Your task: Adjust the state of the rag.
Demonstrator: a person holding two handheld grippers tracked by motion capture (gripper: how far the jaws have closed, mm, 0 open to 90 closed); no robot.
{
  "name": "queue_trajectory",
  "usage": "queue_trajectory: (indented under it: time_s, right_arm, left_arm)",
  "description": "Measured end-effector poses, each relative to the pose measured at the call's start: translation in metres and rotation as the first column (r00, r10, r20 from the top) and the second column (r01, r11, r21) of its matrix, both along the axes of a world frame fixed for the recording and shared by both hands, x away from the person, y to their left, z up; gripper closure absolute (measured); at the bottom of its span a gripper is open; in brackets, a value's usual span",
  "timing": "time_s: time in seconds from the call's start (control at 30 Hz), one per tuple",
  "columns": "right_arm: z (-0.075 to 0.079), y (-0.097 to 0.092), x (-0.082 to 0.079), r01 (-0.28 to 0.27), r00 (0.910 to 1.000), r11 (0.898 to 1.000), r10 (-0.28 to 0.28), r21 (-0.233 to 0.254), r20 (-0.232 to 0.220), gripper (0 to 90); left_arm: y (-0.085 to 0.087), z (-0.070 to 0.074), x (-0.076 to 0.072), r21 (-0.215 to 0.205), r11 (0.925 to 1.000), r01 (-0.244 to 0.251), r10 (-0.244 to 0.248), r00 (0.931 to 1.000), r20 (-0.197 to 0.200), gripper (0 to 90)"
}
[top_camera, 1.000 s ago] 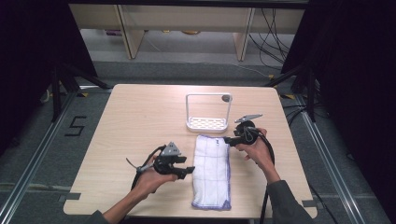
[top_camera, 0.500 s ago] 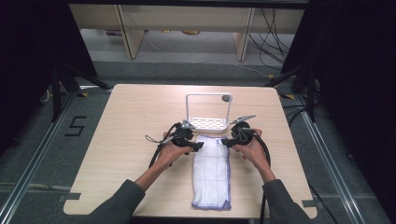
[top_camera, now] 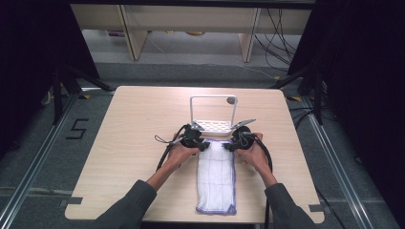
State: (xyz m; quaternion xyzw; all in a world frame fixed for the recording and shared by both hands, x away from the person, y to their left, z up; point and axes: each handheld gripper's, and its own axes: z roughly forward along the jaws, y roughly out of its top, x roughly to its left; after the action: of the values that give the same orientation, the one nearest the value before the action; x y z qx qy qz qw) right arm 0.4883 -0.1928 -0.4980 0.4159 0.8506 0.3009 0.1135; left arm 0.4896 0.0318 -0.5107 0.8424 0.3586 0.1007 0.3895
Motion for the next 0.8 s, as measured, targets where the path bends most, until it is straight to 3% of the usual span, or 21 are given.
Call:
queue_trajectory:
  time_s: [0.27,0.3,0.37,0.43,0.47,0.5,0.53,0.57,0.67,0.7,0.8]
  right_arm:
    - [-0.003,-0.004,0.001,-0.021,0.9996,0.996,0.022,0.083,-0.019,76.9]
    - [-0.004,-0.005,0.002,-0.029,0.9995,0.996,0.030,0.086,-0.005,79.7]
    - [-0.002,-0.003,-0.001,-0.006,0.9995,0.995,0.009,0.095,-0.029,82.4]
    - [-0.003,-0.003,0.000,-0.027,0.9996,0.994,0.026,0.102,0.008,83.6]
    - [-0.002,-0.001,-0.002,-0.006,0.9998,0.993,0.008,0.120,-0.019,83.9]
    - [0.000,-0.004,-0.001,-0.040,0.9991,0.995,0.039,0.088,0.020,84.1]
    - [0.003,-0.003,-0.002,-0.034,0.9994,0.995,0.033,0.097,0.010,84.2]
    - [0.004,-0.003,-0.003,-0.039,0.9985,0.994,0.035,0.103,0.042,84.3]
    - [0.014,-0.005,-0.008,-0.043,0.9984,0.992,0.038,0.117,0.042,84.4]
    - [0.014,-0.004,-0.008,-0.041,0.9976,0.991,0.034,0.129,0.060,84.4]
    - [0.016,-0.004,-0.009,-0.053,0.9958,0.990,0.043,0.128,0.080,84.4]
  left_arm:
    - [0.003,-0.001,0.000,-0.016,0.9997,0.020,-0.020,0.9998,0.009,77.4]
    - [0.003,0.000,0.000,-0.022,0.9996,0.019,-0.019,0.9998,0.009,78.2]
    - [0.004,0.001,-0.001,-0.026,0.9994,0.024,-0.024,0.9996,0.012,79.3]
    - [0.005,0.003,-0.001,-0.025,0.9992,0.031,-0.030,0.9993,0.022,80.4]
    - [0.005,0.004,-0.003,-0.025,0.9993,0.026,-0.026,0.9995,0.018,81.2]
    - [0.006,0.005,-0.002,-0.024,0.9990,0.039,-0.038,0.9990,0.023,81.8]
    - [0.007,0.006,-0.003,-0.035,0.9988,0.035,-0.034,0.9992,0.020,82.0]
    - [0.008,0.007,-0.003,-0.043,0.9984,0.037,-0.036,0.9992,0.017,82.3]
    - [0.012,0.013,-0.004,-0.079,0.9963,0.035,-0.033,0.9991,0.026,82.6]
    - [0.013,0.015,-0.004,-0.086,0.9957,0.034,-0.032,0.9992,0.024,82.7]
    - [0.015,0.022,-0.008,-0.079,0.9959,0.045,-0.042,0.9979,0.049,83.1]
